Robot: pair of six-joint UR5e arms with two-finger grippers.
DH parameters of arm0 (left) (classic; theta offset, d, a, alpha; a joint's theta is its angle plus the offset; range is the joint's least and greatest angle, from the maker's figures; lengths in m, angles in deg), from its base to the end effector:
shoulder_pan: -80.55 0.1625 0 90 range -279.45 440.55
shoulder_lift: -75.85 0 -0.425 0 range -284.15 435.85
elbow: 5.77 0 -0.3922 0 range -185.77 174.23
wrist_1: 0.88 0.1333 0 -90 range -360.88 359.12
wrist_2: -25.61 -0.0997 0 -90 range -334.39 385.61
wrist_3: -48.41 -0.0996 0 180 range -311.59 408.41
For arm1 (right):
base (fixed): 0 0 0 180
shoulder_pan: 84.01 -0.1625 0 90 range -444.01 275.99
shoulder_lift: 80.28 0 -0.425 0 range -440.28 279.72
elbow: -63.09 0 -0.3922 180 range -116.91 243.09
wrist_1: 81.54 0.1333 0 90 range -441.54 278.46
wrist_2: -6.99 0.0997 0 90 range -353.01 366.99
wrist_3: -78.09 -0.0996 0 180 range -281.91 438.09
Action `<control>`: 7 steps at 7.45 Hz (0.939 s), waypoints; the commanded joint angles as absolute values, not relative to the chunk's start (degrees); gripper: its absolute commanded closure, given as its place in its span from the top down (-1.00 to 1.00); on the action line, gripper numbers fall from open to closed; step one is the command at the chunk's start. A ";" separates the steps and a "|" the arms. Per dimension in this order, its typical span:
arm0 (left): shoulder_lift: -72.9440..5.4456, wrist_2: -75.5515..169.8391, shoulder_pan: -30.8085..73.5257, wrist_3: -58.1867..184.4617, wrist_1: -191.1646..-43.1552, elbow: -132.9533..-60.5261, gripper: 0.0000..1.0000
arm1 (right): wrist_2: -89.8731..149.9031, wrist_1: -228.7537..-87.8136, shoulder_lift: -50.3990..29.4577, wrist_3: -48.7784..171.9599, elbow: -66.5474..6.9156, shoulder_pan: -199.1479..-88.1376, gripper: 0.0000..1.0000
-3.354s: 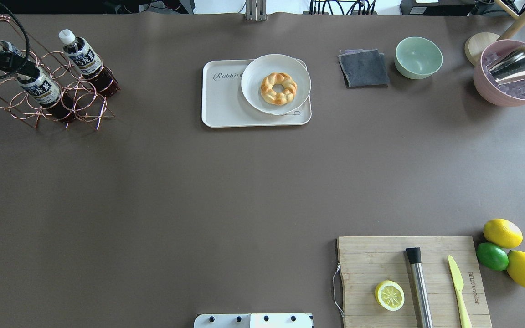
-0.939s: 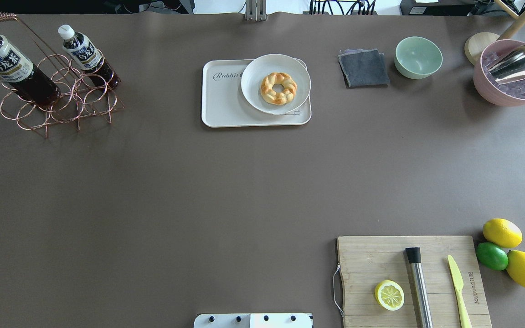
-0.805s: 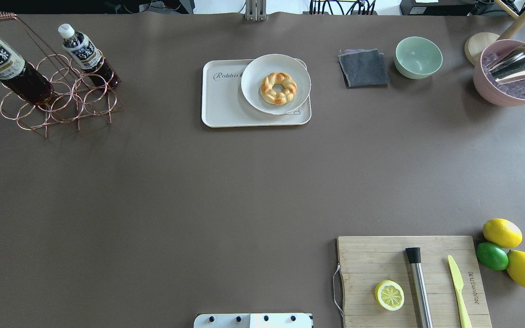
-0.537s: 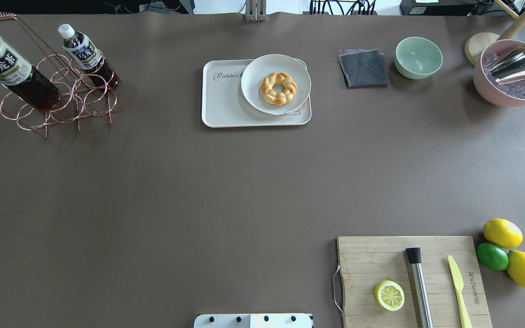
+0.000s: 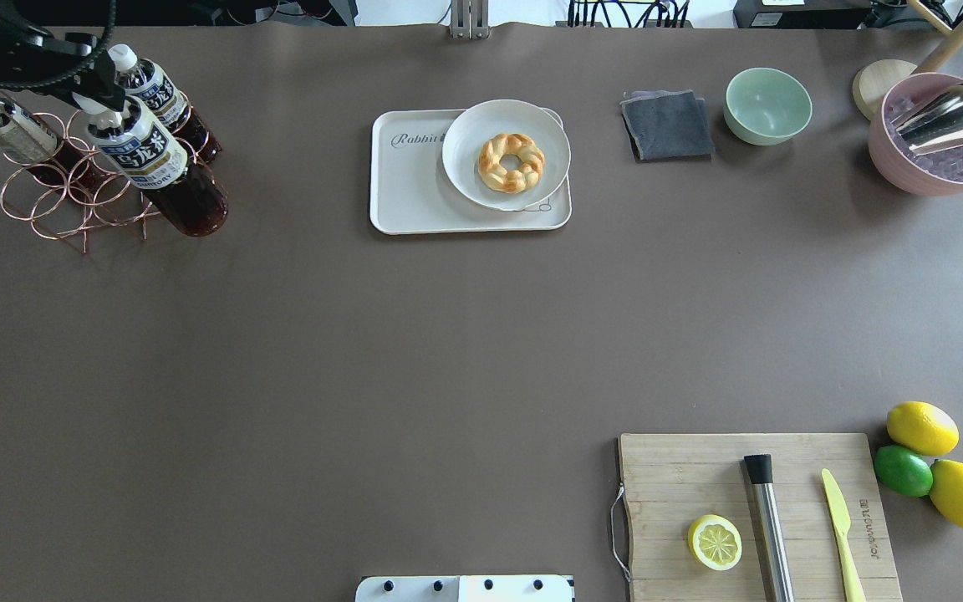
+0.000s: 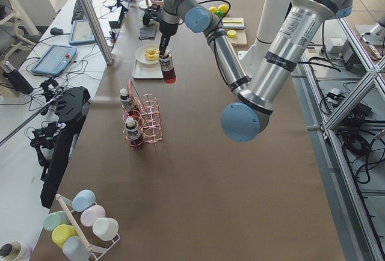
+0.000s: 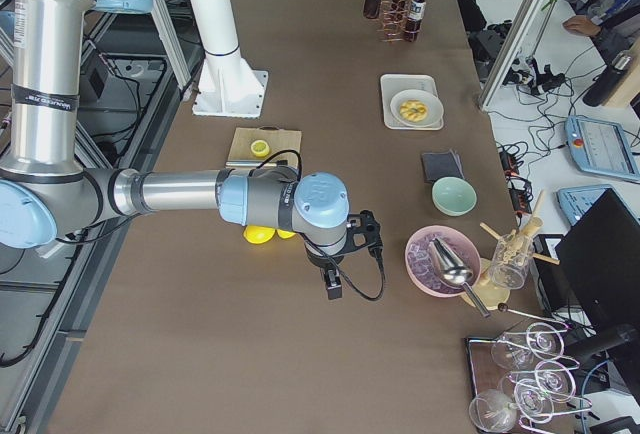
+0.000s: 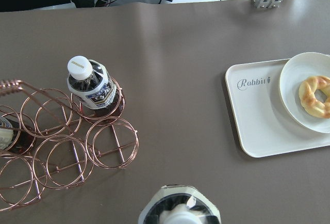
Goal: Place tea on tray
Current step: 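Lift the bottle out with the left gripper and stand it on the table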
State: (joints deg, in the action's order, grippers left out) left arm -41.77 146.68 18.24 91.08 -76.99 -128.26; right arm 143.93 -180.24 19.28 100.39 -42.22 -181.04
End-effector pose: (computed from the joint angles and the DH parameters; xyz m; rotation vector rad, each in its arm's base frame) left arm 0.1705 -0.5012 0.1861 0.3469 0.8699 -0.0234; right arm 0.1110 -0.4052 0.6153 0.1607 -0.8066 -0.2303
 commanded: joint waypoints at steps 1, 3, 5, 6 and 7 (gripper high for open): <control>-51.74 137.52 31.37 101.51 -70.32 -127.85 -1.00 | 143.93 -180.24 19.48 100.42 -42.11 -181.04 1.00; -59.28 127.69 44.64 111.56 -70.14 -122.53 -1.00 | 143.93 -180.24 19.48 100.42 -42.03 -181.04 1.00; -62.58 121.54 53.01 115.37 -70.31 -117.06 -1.00 | 144.01 -180.24 20.00 100.50 -42.11 -180.96 1.00; -62.50 120.11 54.96 115.55 -70.40 -116.95 -1.00 | 144.01 -180.24 20.27 100.50 -42.20 -181.04 1.00; -62.23 120.09 55.67 115.90 -70.84 -116.86 -1.00 | 144.45 -180.24 20.36 100.59 -42.11 -181.04 1.00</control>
State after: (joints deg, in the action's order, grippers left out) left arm -62.13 121.79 52.82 114.89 -70.36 -117.69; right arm 144.03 -180.24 20.10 100.50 -42.14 -181.01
